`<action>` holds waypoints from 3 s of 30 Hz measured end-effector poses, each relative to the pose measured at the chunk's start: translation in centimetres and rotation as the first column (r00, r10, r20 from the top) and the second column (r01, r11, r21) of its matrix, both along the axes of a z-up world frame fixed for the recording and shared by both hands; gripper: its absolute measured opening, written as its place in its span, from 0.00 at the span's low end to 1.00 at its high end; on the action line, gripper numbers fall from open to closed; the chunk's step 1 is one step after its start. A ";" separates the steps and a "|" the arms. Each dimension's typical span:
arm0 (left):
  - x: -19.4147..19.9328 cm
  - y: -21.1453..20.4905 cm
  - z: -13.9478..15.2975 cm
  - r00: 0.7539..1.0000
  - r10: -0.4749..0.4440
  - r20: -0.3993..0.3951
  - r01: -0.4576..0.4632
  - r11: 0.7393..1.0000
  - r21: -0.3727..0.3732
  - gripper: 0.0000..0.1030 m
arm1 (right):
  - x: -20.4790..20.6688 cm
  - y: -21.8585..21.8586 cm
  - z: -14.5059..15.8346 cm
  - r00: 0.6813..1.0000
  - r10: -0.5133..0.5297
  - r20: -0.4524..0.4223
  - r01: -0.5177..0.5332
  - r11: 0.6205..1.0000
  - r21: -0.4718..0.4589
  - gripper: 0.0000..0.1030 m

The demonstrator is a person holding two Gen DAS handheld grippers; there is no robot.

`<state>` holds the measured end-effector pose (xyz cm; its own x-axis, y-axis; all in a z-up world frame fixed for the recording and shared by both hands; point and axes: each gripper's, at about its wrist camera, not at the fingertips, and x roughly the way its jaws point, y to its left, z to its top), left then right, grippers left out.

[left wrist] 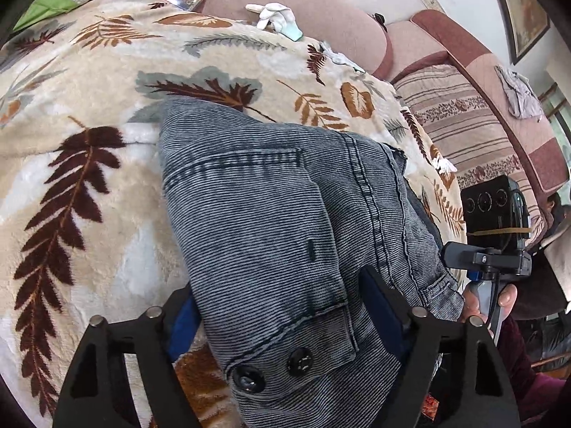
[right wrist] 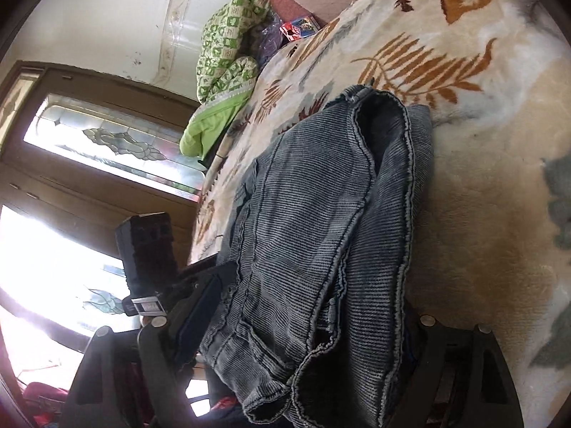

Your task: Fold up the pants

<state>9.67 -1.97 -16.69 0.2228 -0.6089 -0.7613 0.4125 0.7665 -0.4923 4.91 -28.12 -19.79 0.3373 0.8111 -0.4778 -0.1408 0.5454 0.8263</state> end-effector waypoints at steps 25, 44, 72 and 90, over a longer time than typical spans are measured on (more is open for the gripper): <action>-2.0 -2.1 1.8 0.988 0.036 0.149 -0.055 0.990 0.129 0.47 | -1.8 1.6 1.4 0.988 0.046 0.147 -0.017 0.981 -0.193 0.61; -2.9 -1.7 5.9 0.967 0.064 0.245 -0.100 0.986 0.137 0.35 | -2.9 1.7 4.6 0.958 0.000 0.288 0.063 0.976 -0.208 0.38; 9.7 -1.6 10.4 0.922 0.119 0.368 -0.218 0.946 0.241 0.35 | 8.9 4.4 10.0 0.924 -0.088 0.371 0.151 0.978 -0.144 0.38; 15.0 -2.1 3.3 0.948 0.138 0.286 -0.235 0.910 0.341 0.36 | 15.1 5.7 3.1 0.973 -0.100 0.208 0.152 0.956 -0.252 0.38</action>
